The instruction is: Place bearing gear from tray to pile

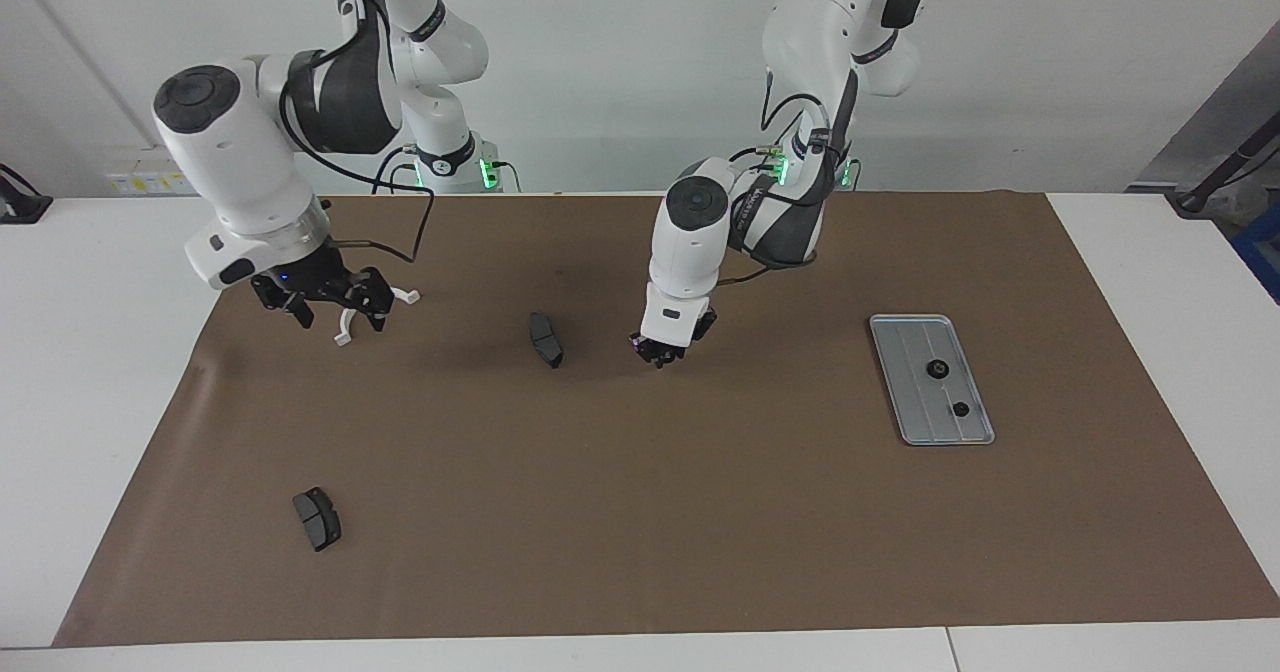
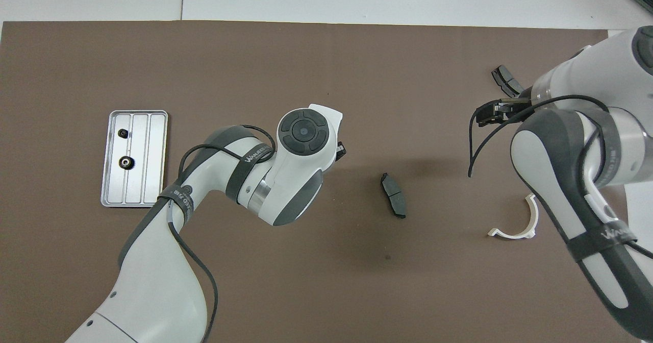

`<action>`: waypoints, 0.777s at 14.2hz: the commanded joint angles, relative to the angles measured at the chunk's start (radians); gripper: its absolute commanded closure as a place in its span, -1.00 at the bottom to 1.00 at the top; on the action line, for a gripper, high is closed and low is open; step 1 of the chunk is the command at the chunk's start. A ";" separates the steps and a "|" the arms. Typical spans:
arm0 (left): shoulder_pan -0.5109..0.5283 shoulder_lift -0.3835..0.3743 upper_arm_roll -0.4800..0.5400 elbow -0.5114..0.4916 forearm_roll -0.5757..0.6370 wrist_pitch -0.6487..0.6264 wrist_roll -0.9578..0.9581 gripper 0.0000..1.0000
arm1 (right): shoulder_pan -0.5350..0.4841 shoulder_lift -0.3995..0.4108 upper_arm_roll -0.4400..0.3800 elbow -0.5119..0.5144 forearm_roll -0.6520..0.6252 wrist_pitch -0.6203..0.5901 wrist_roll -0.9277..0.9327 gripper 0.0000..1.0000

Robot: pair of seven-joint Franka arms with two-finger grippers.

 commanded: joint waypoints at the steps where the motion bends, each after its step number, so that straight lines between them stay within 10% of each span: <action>1: -0.003 0.001 0.010 -0.004 0.025 0.021 -0.019 -0.14 | 0.002 -0.001 -0.002 -0.004 0.018 0.014 0.018 -1.00; 4: 0.005 0.001 0.010 0.005 0.030 0.017 -0.017 -0.86 | 0.019 -0.003 -0.002 -0.005 0.019 0.016 0.028 -1.00; 11: 0.237 -0.019 0.004 0.031 0.025 -0.038 0.280 -0.73 | 0.164 0.008 0.001 -0.039 0.021 0.094 0.157 -1.00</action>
